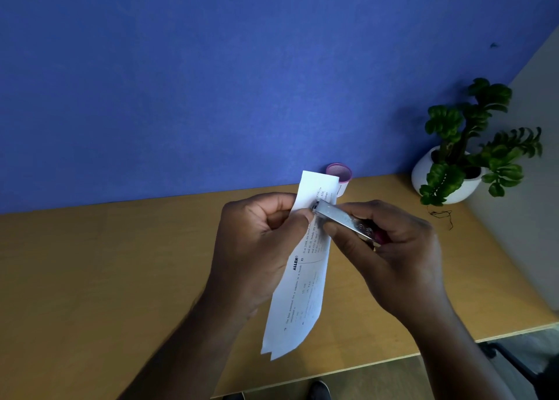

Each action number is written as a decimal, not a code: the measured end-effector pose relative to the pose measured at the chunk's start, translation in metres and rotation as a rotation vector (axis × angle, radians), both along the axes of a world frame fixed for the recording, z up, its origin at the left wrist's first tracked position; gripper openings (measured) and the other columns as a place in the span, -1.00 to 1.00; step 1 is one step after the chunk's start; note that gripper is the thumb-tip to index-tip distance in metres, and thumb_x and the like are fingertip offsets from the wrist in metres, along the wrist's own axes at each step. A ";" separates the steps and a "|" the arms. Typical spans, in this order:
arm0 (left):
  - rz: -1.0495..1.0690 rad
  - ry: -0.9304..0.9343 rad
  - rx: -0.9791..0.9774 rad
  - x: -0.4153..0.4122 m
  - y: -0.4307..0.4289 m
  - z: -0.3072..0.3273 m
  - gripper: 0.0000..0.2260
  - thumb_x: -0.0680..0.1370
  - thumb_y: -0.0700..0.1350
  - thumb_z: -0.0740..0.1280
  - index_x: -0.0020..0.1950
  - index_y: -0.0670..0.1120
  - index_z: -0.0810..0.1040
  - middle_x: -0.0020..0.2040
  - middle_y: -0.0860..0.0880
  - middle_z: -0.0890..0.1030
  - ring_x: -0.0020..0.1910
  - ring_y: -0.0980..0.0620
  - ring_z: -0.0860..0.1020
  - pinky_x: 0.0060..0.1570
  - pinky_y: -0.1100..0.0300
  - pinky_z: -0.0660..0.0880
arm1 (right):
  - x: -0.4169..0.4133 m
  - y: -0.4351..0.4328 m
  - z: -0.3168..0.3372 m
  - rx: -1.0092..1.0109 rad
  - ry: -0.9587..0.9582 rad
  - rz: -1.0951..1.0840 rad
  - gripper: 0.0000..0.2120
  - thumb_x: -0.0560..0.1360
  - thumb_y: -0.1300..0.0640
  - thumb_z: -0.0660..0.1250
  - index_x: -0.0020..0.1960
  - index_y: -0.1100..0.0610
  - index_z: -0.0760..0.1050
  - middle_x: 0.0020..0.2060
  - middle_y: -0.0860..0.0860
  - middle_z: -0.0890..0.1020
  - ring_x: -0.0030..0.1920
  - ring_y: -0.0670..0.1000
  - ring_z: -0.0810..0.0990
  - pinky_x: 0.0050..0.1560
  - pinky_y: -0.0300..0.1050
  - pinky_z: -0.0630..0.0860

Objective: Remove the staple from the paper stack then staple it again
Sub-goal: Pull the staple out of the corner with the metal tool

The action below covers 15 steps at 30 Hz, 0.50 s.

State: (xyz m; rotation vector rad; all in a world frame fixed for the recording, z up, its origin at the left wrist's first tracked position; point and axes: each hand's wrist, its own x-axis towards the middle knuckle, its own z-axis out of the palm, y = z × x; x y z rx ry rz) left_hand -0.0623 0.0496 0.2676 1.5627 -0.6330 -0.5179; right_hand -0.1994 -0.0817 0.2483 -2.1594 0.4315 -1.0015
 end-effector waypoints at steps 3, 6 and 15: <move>0.011 -0.006 -0.015 -0.003 0.000 0.000 -0.86 0.64 -0.17 0.47 -0.02 -0.06 0.84 -0.19 -0.05 0.84 -0.16 -0.26 0.79 -0.15 -0.31 0.68 | 0.001 0.002 0.002 0.018 0.004 0.006 -0.83 0.54 0.16 0.54 0.13 0.09 0.73 -0.05 -0.20 0.75 -0.15 -0.22 0.69 -0.25 -0.50 0.43; 0.037 -0.039 -0.023 -0.004 0.000 -0.002 -0.83 0.66 -0.19 0.45 -0.02 -0.02 0.84 -0.21 -0.01 0.84 -0.20 -0.20 0.80 -0.19 -0.29 0.67 | 0.001 0.004 0.004 0.020 -0.014 0.001 -0.84 0.56 0.11 0.53 0.14 0.02 0.71 -0.05 -0.23 0.74 -0.17 -0.21 0.70 -0.29 -0.45 0.46; 0.041 0.077 -0.058 -0.009 -0.004 -0.005 -0.86 0.55 -0.12 0.46 -0.06 -0.07 0.83 -0.21 -0.09 0.83 -0.26 -0.18 0.77 -0.20 -0.16 0.69 | 0.003 0.009 -0.007 -0.020 -0.085 -0.101 -0.82 0.57 0.08 0.50 0.16 0.08 0.71 -0.13 -0.10 0.74 -0.20 -0.11 0.71 -0.28 -0.21 0.59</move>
